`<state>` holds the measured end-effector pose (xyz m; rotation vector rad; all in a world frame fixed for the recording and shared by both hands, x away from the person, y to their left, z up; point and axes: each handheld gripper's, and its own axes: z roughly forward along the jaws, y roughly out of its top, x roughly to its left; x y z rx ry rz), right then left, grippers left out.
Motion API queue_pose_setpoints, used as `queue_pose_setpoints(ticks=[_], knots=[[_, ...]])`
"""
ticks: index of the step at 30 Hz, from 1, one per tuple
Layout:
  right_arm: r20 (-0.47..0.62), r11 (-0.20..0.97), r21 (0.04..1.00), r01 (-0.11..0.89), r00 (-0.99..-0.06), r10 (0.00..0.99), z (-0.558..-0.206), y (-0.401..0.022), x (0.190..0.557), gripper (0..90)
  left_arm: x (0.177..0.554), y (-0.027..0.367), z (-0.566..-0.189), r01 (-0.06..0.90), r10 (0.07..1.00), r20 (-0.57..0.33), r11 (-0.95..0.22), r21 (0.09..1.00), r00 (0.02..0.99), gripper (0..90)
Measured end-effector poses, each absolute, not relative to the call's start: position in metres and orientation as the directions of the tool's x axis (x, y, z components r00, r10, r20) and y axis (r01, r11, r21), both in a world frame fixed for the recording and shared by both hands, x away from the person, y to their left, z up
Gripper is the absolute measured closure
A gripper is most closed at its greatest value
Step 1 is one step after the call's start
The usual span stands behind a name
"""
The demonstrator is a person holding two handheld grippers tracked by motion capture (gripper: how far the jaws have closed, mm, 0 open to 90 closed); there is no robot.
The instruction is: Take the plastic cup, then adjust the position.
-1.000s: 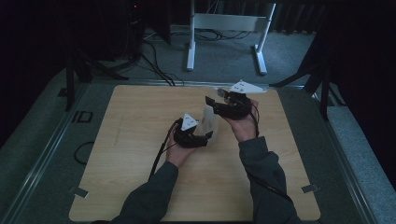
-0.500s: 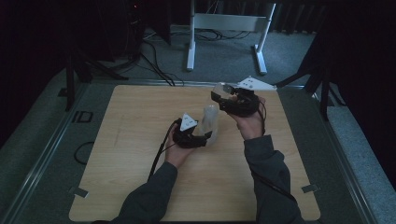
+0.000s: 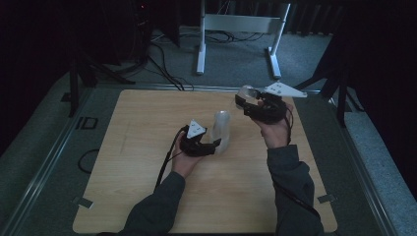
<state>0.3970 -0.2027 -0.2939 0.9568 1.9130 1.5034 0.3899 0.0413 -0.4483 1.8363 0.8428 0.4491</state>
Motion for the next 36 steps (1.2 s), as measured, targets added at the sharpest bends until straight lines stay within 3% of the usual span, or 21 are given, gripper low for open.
queue_pose_setpoints(ticks=[36], knots=[[0.074, 0.131, 0.932, 0.338, -0.531, 0.844, -0.356, -0.245, 0.370, 41.4, 0.363, 0.043, -0.448, 0.314, 0.690, -0.060, -0.249, 0.916, 0.722, 28.0]])
